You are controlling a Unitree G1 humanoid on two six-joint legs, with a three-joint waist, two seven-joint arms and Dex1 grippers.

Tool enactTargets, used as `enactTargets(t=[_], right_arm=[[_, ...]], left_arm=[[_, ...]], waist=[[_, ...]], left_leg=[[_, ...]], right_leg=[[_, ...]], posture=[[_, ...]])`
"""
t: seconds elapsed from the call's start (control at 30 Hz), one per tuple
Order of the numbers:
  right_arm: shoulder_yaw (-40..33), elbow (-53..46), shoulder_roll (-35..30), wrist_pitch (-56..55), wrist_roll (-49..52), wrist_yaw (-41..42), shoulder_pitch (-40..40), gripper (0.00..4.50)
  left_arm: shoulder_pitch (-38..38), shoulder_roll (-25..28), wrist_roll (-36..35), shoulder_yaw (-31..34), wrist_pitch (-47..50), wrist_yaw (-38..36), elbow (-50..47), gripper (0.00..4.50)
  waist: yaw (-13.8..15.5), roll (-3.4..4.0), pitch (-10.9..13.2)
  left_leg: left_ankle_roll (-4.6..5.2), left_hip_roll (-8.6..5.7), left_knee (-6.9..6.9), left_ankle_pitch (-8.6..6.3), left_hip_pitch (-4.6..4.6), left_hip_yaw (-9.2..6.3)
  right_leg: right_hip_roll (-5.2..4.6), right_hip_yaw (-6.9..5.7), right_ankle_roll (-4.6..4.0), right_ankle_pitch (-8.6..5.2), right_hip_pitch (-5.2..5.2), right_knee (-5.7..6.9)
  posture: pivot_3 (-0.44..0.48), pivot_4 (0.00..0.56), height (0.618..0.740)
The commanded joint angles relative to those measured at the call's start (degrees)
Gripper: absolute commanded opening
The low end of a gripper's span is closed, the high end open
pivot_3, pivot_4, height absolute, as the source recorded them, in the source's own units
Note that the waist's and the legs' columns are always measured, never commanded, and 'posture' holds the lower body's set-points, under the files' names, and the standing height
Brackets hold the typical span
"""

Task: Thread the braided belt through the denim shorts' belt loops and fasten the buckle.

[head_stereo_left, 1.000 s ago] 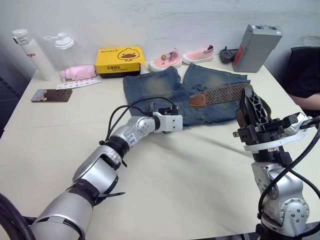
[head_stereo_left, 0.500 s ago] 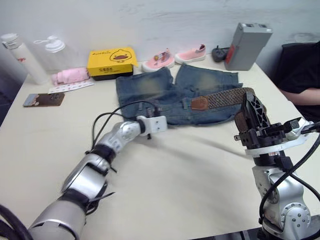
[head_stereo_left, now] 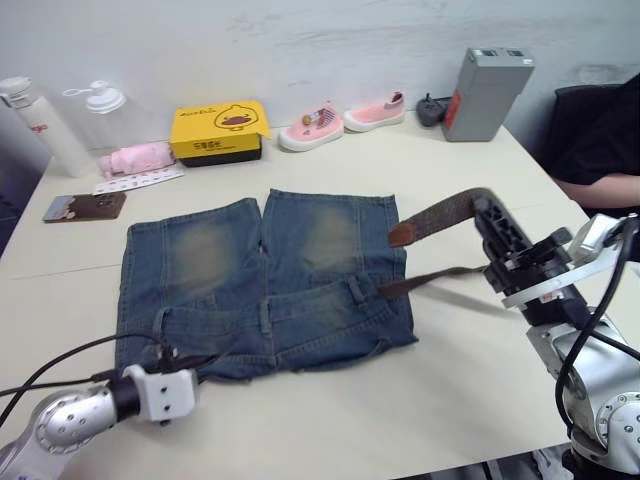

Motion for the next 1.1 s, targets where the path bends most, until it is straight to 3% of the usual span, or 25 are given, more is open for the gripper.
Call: enactTargets(t=[0.03, 0.07, 0.17, 0.27, 0.47, 0.57, 0.67, 0.77, 0.9, 1.1], right_arm=[[2.4, 0.0, -1.5, 2.7, -0.5, -1.1, 0.7, 0.00], [3.1, 0.3, -1.7, 3.2, -0.6, -1.5, 0.7, 0.00], [4.3, 1.6, -2.1, 3.9, -2.1, -2.7, -0.3, 0.00], [4.6, 3.3, -1.8, 3.9, -3.3, -3.5, -1.4, 0.00], [5.9, 5.6, -1.5, 5.5, -7.2, -3.4, -2.1, 0.00], [6.6, 5.9, -0.4, 5.9, -7.4, -3.6, -1.8, 0.00], [8.3, 5.8, -0.1, 7.2, -9.6, -3.0, -1.2, 0.00], [9.0, 6.4, 0.7, 7.5, -12.6, -2.7, -0.8, 0.00], [8.7, 6.5, 0.4, 8.3, -16.4, -1.5, 0.3, 0.00], [11.1, 6.1, 1.2, 9.9, -21.7, -0.3, 0.1, 0.00]], left_arm=[[1.1, 0.4, 0.6, 0.5, -1.1, -2.1, 2.1, 1.06], [1.1, 0.1, -0.8, 0.5, -0.4, -2.9, 1.5, 1.30], [0.2, 0.0, -8.6, 1.5, 5.7, -6.7, -3.1, 2.59], [-0.8, 2.4, -22.7, 4.3, 16.0, -13.8, -9.4, 3.68], [-3.2, 13.6, -50.6, 11.4, 44.1, -28.5, -18.4, 3.68], [-12.2, 12.4, -59.4, 9.2, 52.5, -24.5, -18.8, 3.68], [-21.3, 6.3, -56.8, 2.9, 54.8, -19.7, -18.0, 3.68], [-25.3, 0.8, -53.8, -0.5, 56.1, -16.4, -17.7, 3.68], [-26.4, -4.4, -51.0, -2.2, 56.7, -14.3, -18.0, 3.68], [-26.6, -7.1, -50.1, -2.2, 57.9, -13.4, -19.2, 3.68]], waist=[[0.9, 0.01, 0.0], [0.9, -0.03, -0.1], [0.8, 0.00, -0.1], [0.8, -0.07, -0.1], [0.8, -0.21, -0.1], [0.8, 0.00, 0.1], [0.8, 0.04, 0.1], [0.7, -0.04, 0.1], [0.7, -0.21, 0.1], [0.9, -0.22, 0.1]], left_leg=[[-0.02, 0.05, 0.18, -0.04, -0.05, -0.04], [-0.03, 0.05, 0.25, -0.04, -0.15, -0.03], [-0.06, 0.05, 0.23, -0.09, -0.23, 0.14], [-0.20, 0.05, 0.25, -0.05, -0.26, 0.29], [-0.30, 0.03, 0.36, 0.02, -0.21, 0.16], [-0.26, -0.03, 0.33, 0.02, -0.22, 0.23], [-0.24, -0.06, 0.29, 0.06, -0.24, 0.23], [-0.20, -0.09, 0.26, 0.12, -0.23, 0.33], [-0.21, -0.06, 0.26, 0.15, -0.17, 0.39], [-0.26, -0.03, 0.28, 0.17, -0.13, 0.35]], right_leg=[[0.02, 0.05, -0.03, 0.02, -0.12, 0.06], [0.02, 0.08, -0.07, 0.04, -0.22, 0.13], [0.03, 0.07, -0.08, 0.04, -0.17, 0.08], [0.12, -0.16, -0.06, 0.05, -0.19, 0.15], [0.36, -0.33, -0.07, 0.08, -0.25, 0.18], [0.38, -0.30, -0.06, 0.09, -0.21, 0.12], [0.43, -0.26, 0.04, 0.15, -0.14, 0.19], [0.44, -0.21, 0.08, 0.18, -0.12, 0.22], [0.51, -0.15, 0.08, 0.18, -0.21, 0.19], [0.51, -0.12, 0.07, 0.18, -0.21, 0.15]], posture=[[0.000, 0.150, 0.706], [0.000, 0.150, 0.706], [0.000, 0.150, 0.706], [0.000, 0.150, 0.706], [0.000, 0.150, 0.706], [0.000, 0.150, 0.706], [0.000, 0.150, 0.706], [0.000, 0.150, 0.706], [0.000, 0.150, 0.706], [0.000, 0.150, 0.706]])
